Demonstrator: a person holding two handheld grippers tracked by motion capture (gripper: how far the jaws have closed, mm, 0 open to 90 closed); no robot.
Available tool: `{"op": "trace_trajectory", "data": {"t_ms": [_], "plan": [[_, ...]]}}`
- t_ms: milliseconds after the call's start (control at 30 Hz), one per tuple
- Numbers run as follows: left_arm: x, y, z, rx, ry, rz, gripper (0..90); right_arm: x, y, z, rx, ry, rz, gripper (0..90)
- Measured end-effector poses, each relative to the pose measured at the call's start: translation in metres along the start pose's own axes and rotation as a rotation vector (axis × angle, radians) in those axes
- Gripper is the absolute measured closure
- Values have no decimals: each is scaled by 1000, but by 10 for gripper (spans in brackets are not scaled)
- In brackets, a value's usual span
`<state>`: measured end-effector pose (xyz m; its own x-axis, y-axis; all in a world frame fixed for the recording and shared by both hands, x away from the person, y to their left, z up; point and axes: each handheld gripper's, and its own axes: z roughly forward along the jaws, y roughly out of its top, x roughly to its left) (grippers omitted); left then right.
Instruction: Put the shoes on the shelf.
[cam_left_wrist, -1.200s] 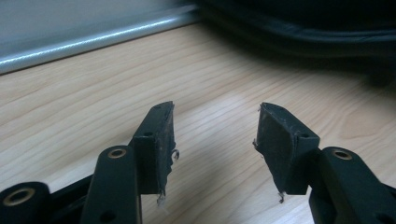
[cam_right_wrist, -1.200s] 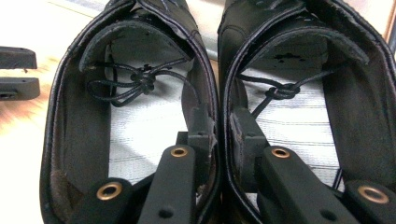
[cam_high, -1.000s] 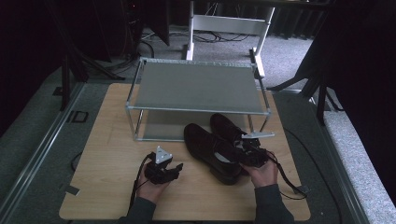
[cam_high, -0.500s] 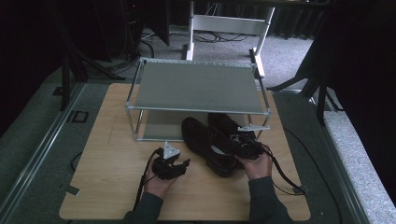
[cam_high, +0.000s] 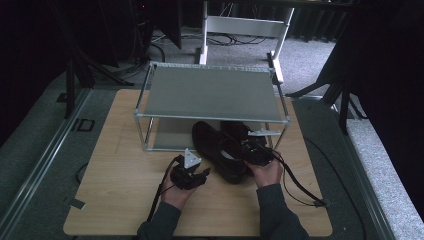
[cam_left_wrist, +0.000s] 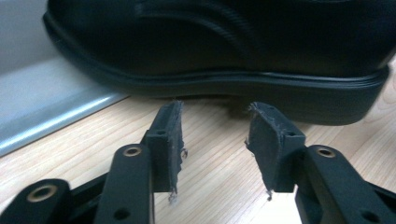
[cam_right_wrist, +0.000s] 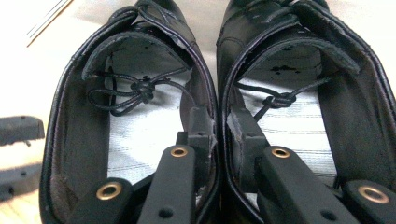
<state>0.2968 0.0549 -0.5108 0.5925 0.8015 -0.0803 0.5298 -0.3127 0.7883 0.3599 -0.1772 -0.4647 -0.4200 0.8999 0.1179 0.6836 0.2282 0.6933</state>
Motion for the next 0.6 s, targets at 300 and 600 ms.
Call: {"op": "trace_trajectory", "data": {"t_ms": [300, 600], "plan": [[-6, 9, 11, 4, 6, -11, 636, 14, 3, 12, -25, -44, -8, 803], [3, 13, 20, 16, 21, -7, 665, 27, 7, 20, -33, -59, -24, 804]]}}
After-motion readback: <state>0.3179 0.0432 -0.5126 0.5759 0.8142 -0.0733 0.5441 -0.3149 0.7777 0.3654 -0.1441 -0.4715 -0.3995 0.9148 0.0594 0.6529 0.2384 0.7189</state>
